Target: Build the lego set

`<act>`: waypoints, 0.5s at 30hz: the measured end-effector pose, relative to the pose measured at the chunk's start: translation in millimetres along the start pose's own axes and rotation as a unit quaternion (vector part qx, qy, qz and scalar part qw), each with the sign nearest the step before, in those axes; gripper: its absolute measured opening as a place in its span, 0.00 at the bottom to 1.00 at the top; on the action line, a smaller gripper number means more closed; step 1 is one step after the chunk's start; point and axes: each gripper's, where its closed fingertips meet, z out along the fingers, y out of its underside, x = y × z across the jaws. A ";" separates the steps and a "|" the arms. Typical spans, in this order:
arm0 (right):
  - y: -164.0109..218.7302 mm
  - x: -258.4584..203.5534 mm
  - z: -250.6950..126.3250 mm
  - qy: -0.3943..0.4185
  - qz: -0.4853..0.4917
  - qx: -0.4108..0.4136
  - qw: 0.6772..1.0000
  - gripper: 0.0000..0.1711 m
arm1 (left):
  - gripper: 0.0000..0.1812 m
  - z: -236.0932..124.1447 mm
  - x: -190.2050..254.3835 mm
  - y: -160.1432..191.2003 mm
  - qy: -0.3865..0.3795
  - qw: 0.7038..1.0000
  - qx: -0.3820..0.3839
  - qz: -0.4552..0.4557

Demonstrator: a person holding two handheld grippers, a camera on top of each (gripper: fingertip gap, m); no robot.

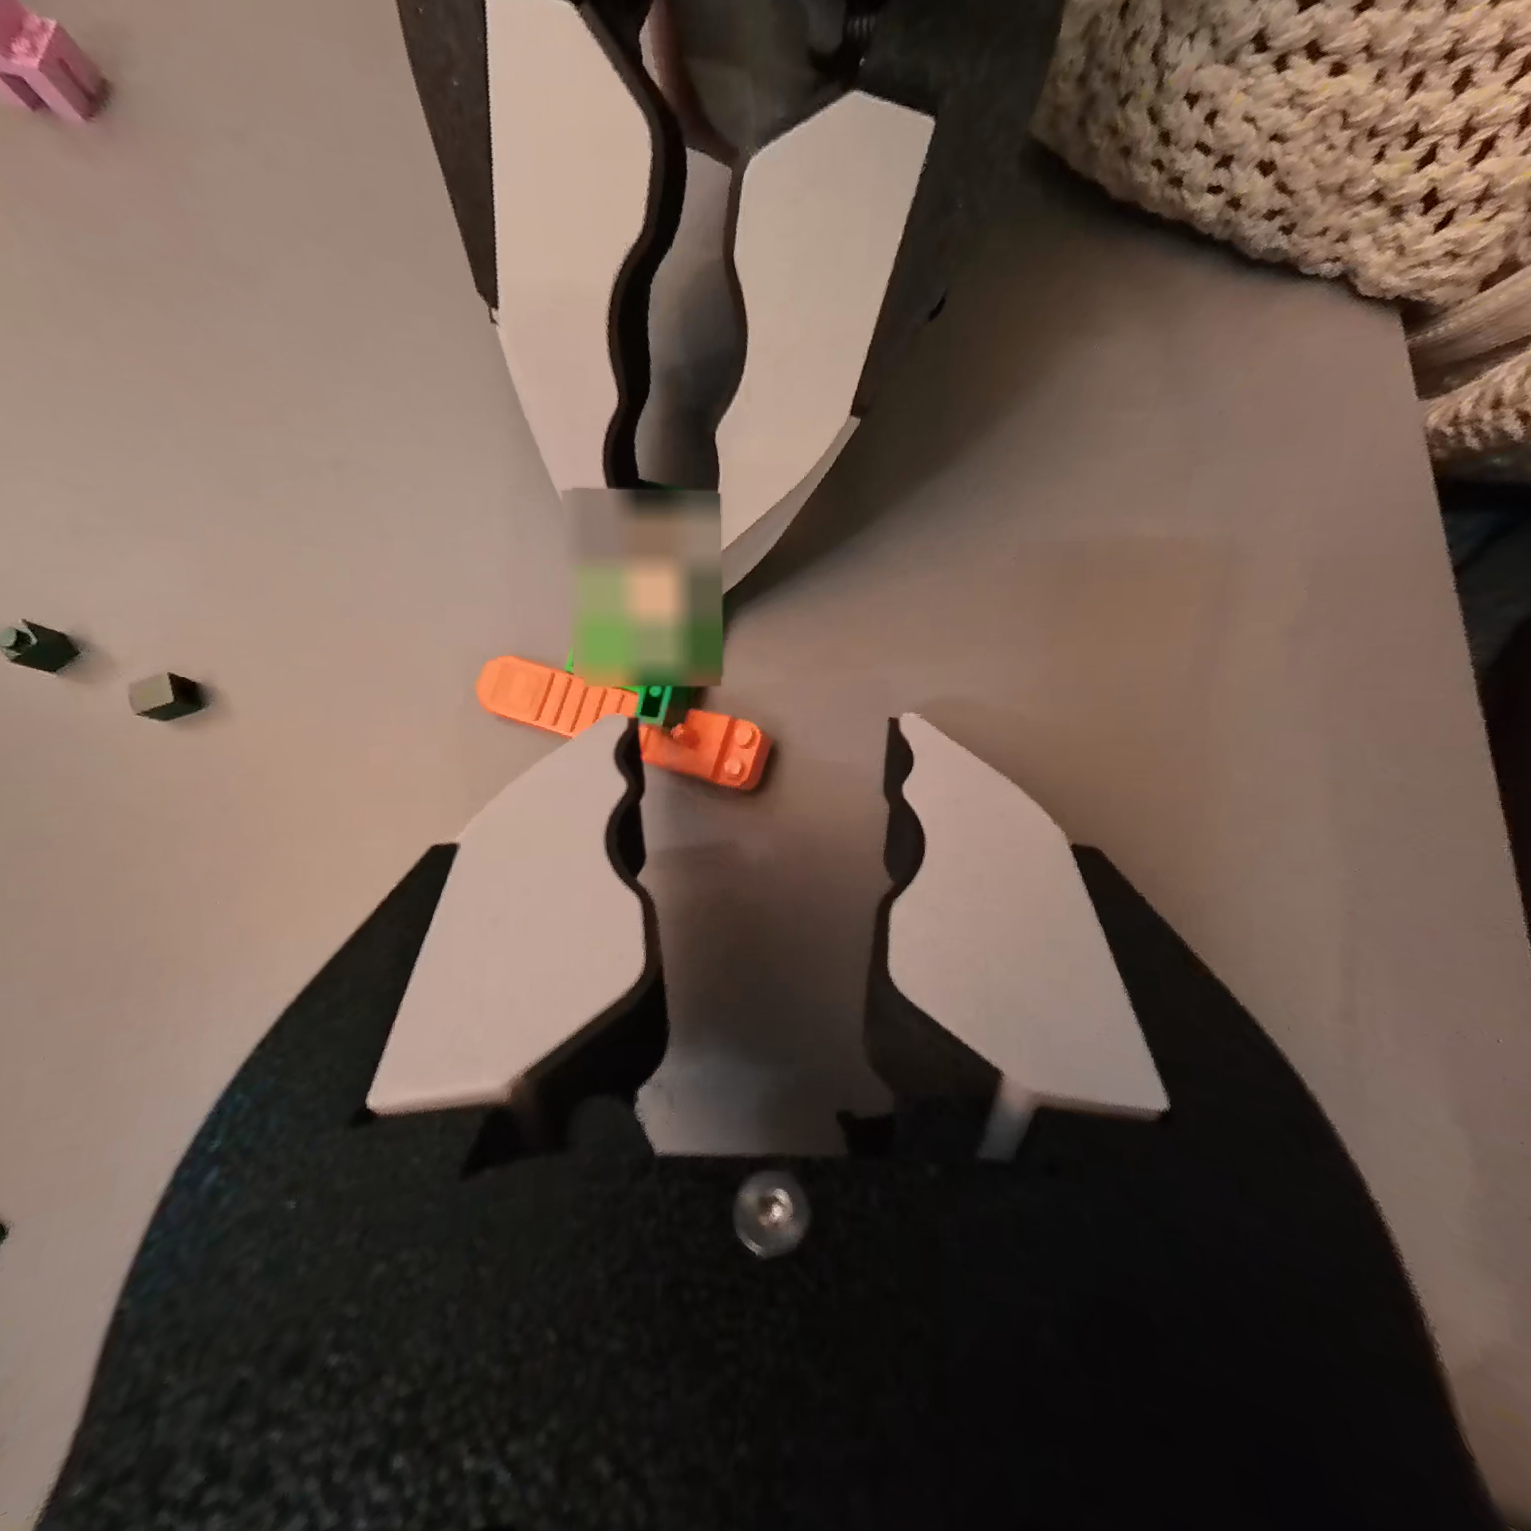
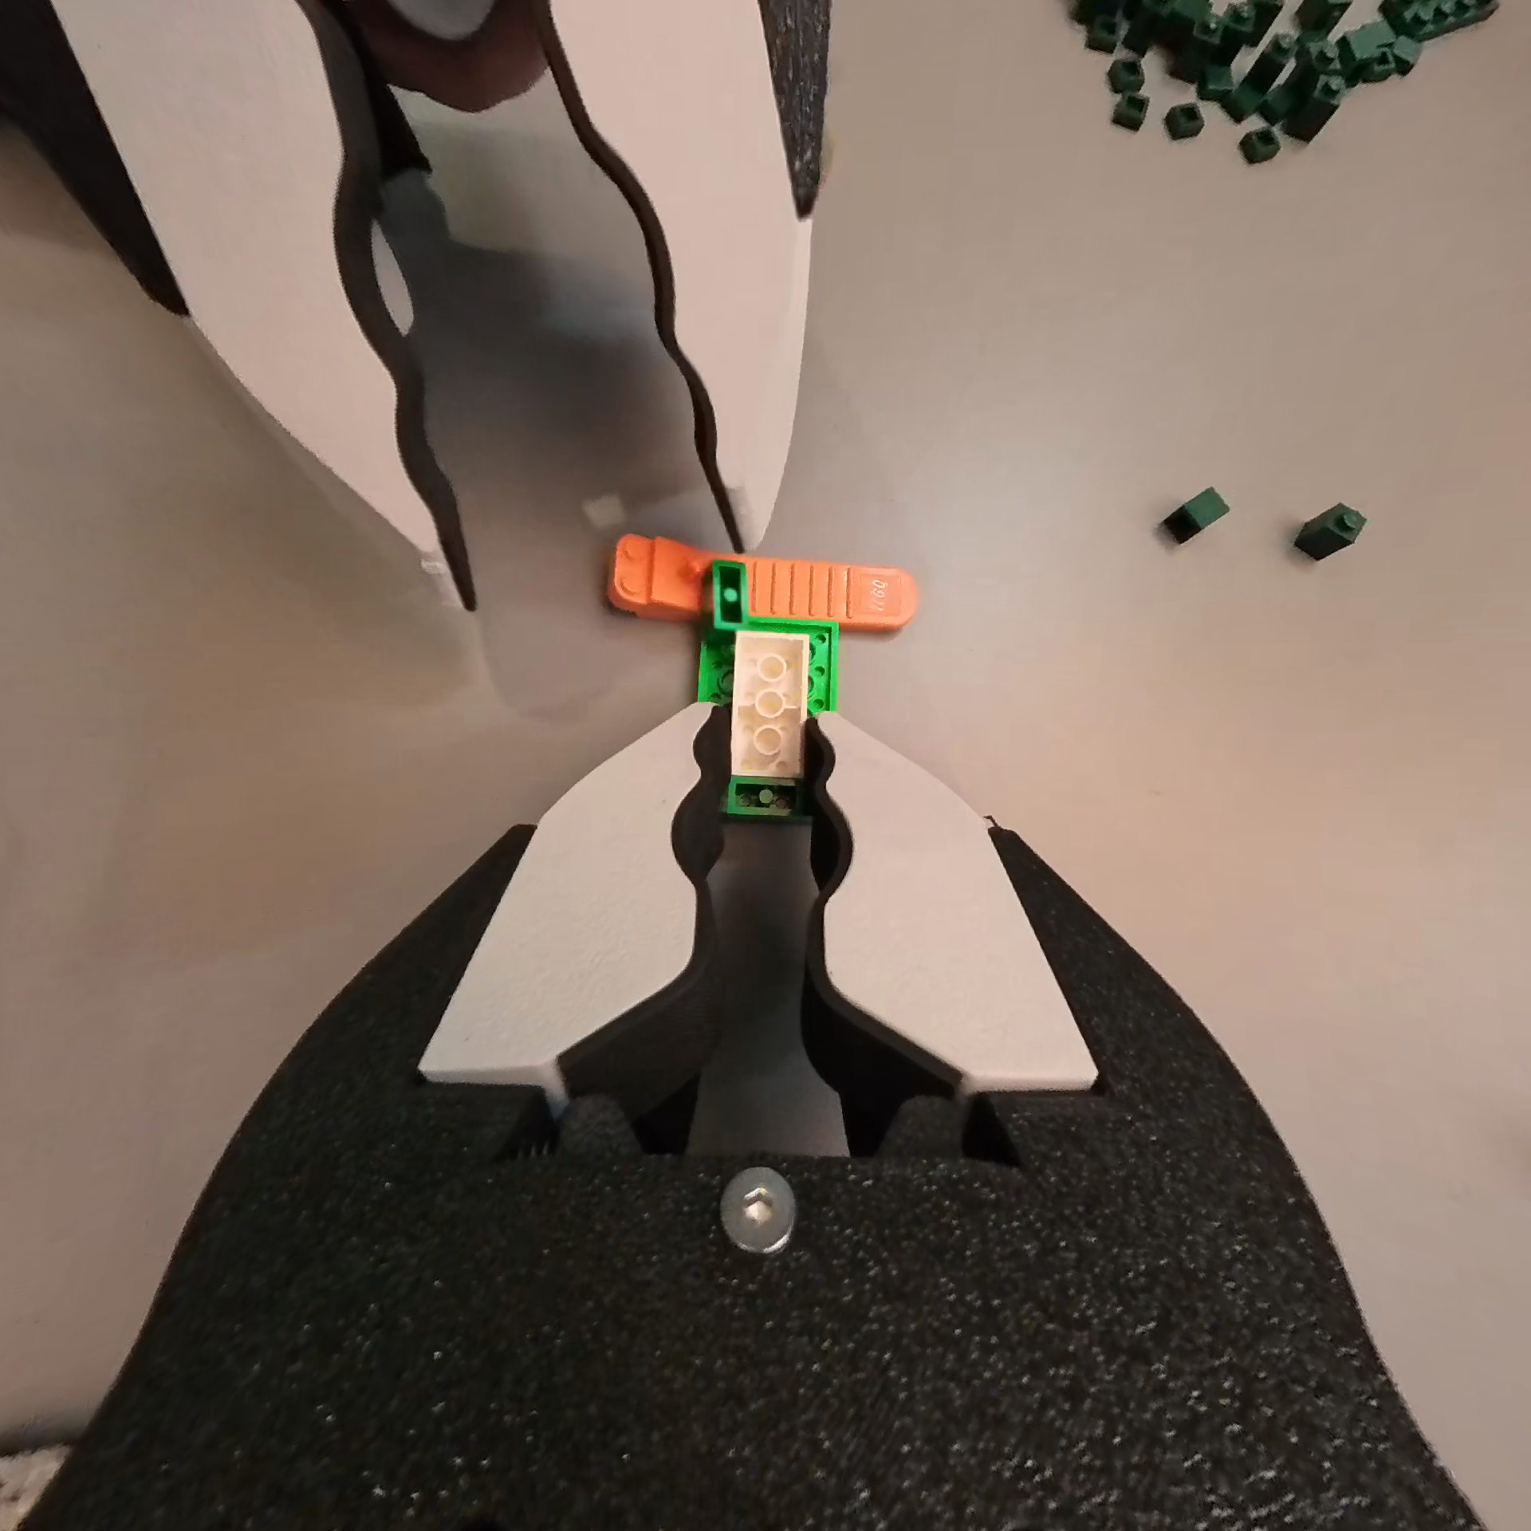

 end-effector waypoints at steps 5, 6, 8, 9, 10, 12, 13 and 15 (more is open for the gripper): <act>0.0 0.0 0.0 0.001 0.001 0.001 1.000 0.10 | 0.28 -1.5 3.1 -3.7 0.005 1.000 0.001 0.021; -0.1 0.0 -0.1 0.000 0.002 0.001 1.000 0.10 | 0.27 -2.4 3.5 -4.7 0.007 1.000 0.001 0.022; -0.1 0.0 -0.2 -0.001 0.002 0.003 1.000 0.10 | 0.27 -3.0 5.4 -4.3 0.018 1.000 -0.004 0.020; -0.2 0.0 -0.2 -0.001 0.003 0.003 1.000 0.10 | 0.27 -3.0 6.2 -4.2 0.025 0.999 -0.007 0.021; -0.2 0.0 -0.3 -0.001 0.002 0.004 1.000 0.10 | 0.27 -2.7 6.4 -4.0 0.028 0.999 -0.009 0.024; -0.3 0.0 -0.3 -0.001 0.002 0.005 1.000 0.10 | 0.26 -1.6 5.3 -1.8 0.030 0.999 -0.021 0.030; -0.3 -0.1 -0.3 -0.001 0.002 0.005 1.000 0.10 | 0.26 -0.6 4.9 -0.6 0.032 0.999 -0.027 0.032; -0.3 -0.1 -0.3 -0.001 0.002 0.005 1.000 0.10 | 0.26 1.5 4.0 1.1 0.035 0.998 -0.035 0.034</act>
